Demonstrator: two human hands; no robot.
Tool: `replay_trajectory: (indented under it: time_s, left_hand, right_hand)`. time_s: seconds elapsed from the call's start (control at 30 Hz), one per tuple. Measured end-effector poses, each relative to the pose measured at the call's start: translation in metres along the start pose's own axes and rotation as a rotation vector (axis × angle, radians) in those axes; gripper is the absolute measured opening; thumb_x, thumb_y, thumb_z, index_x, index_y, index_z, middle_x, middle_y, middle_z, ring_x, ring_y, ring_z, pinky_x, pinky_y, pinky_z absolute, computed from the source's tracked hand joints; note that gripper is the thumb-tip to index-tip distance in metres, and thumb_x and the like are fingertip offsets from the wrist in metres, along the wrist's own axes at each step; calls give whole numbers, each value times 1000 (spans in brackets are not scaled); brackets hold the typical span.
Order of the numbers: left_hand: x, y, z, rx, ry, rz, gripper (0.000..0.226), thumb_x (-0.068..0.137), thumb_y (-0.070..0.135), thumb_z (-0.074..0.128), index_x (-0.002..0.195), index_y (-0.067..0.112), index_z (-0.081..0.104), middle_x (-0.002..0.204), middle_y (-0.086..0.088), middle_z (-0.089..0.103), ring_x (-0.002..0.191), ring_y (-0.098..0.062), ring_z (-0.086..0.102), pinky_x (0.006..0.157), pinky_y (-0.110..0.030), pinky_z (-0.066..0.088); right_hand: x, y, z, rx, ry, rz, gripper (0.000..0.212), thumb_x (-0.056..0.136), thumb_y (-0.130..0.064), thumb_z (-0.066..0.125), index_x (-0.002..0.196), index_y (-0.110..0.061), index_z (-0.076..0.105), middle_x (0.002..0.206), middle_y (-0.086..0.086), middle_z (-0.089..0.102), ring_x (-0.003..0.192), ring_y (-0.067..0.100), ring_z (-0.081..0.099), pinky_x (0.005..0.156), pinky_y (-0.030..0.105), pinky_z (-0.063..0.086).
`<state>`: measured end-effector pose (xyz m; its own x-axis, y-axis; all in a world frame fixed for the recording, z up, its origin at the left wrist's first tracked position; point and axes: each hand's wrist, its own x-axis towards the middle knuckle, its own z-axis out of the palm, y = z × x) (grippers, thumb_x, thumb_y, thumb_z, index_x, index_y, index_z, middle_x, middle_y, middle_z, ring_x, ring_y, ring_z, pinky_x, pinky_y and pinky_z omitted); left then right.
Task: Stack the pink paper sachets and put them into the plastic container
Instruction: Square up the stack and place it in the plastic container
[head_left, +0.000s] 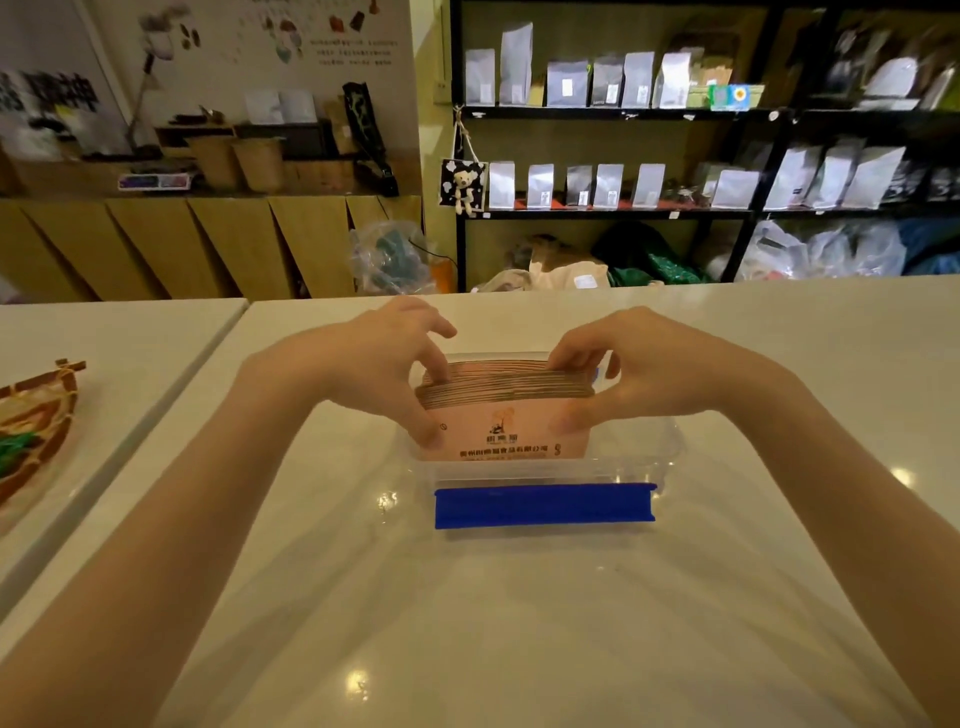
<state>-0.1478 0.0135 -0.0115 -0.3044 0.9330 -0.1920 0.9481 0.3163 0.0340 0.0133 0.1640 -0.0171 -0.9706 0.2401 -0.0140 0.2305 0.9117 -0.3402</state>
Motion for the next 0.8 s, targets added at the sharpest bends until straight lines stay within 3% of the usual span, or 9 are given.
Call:
replay_trajectory:
  time_s: [0.1,0.2,0.3,0.5,0.8]
  left_hand:
    - [6,4,7,65,-77,-21,54,68,44,70,117,27,56,149,4,22,138,-19,5,112,-44,13]
    - [11,7,12,115,-114,-35,54,70,45,67,119,28,55,149,1,24,136,-22,10,110,-44,19]
    - [11,5,12,126,-104,-59,57,67,48,68,119,28,55,147,1,26,135,-22,12,109,-44,23]
    - [11,6,14,136,-50,-64,58,62,49,72,113,26,57,131,0,46,122,-20,34,99,-37,37]
    - [8,9,11,126,-3,-109,48,66,41,72,108,21,60,118,-2,58,109,-21,51,94,-38,46]
  right_hand:
    - [2,0,7,-27,-75,21,49,73,-39,67,117,-21,56,99,-11,53,89,9,54,64,8,37]
    - [6,0,14,-61,-101,40,51,72,-43,67,119,-24,55,100,-11,51,84,7,51,69,12,38]
    - [9,1,17,-61,-113,61,52,71,-45,68,117,-26,55,101,-10,49,76,6,47,67,14,38]
    - [8,-1,18,-28,-129,68,54,70,-40,70,119,-24,52,105,-9,48,92,11,52,77,18,42]
    - [6,-2,20,-38,-72,81,53,70,-34,73,117,-20,54,105,-6,51,94,13,54,80,21,45]
